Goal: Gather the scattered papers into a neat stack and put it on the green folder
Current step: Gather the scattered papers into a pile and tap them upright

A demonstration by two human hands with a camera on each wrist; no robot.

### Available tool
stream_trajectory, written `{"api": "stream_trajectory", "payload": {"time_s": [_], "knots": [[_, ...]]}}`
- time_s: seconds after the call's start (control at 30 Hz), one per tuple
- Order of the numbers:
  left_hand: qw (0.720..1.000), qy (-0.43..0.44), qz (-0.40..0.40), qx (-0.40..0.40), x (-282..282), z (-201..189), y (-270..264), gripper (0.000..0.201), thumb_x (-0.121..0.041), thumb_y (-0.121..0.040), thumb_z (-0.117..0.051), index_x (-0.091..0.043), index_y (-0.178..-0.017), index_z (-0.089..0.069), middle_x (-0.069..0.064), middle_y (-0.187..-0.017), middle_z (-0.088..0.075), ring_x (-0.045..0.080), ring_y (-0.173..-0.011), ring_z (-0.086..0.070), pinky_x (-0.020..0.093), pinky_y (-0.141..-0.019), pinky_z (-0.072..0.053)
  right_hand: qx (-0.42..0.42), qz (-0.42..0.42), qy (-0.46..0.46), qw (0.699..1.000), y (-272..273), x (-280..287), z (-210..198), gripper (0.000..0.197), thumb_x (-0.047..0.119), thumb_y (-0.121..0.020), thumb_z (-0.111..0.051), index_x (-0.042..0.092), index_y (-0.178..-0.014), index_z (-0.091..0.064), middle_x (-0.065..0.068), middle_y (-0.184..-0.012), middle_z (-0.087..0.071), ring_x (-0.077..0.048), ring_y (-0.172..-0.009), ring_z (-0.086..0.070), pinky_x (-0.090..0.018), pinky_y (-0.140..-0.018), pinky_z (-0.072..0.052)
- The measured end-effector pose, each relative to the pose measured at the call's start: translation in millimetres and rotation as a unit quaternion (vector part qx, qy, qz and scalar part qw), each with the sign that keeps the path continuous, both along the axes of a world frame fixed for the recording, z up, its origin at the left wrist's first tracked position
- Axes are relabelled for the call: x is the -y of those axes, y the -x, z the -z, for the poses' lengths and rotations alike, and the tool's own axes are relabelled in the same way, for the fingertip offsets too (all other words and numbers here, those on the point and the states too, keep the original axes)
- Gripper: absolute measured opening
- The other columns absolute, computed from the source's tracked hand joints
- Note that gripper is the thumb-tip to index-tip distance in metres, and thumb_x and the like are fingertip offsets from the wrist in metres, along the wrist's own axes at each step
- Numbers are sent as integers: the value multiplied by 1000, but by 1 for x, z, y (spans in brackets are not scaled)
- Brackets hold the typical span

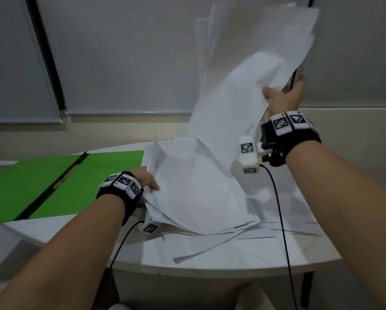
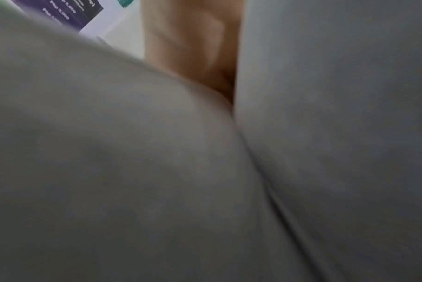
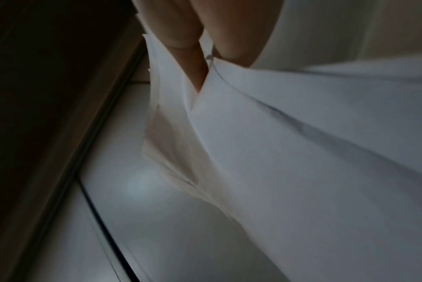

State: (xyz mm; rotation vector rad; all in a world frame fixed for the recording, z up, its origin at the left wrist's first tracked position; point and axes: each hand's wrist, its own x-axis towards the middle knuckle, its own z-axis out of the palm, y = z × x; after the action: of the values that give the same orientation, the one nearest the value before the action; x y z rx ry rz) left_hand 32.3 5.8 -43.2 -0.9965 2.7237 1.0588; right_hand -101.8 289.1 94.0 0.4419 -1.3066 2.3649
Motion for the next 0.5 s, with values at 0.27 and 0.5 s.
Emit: {"api": "stream_trajectory", "payload": {"time_s": [0.27,0.5], "knots": [[979,-177,-16,-100,7,12,-10,81,-37,-40,-92,1,-106,-65,16,-109,-68,33,-103,-64,43,-97,-48,208,-4,-421,883,26,-6,58,42,11,-88,-58,1,-128,-51,-17,-134,-54,-32,-123,-52,-32,-95,-47],[931,-334,-67,-128,9,15,-9,110,-91,-59,-44,-20,-143,-38,12,-146,-37,35,-134,-39,48,-110,-29,89,-16,-632,770,12,25,116,52,-4,-82,-56,9,-132,-51,-16,-128,-58,-30,-114,-57,-23,-80,-40]]}}
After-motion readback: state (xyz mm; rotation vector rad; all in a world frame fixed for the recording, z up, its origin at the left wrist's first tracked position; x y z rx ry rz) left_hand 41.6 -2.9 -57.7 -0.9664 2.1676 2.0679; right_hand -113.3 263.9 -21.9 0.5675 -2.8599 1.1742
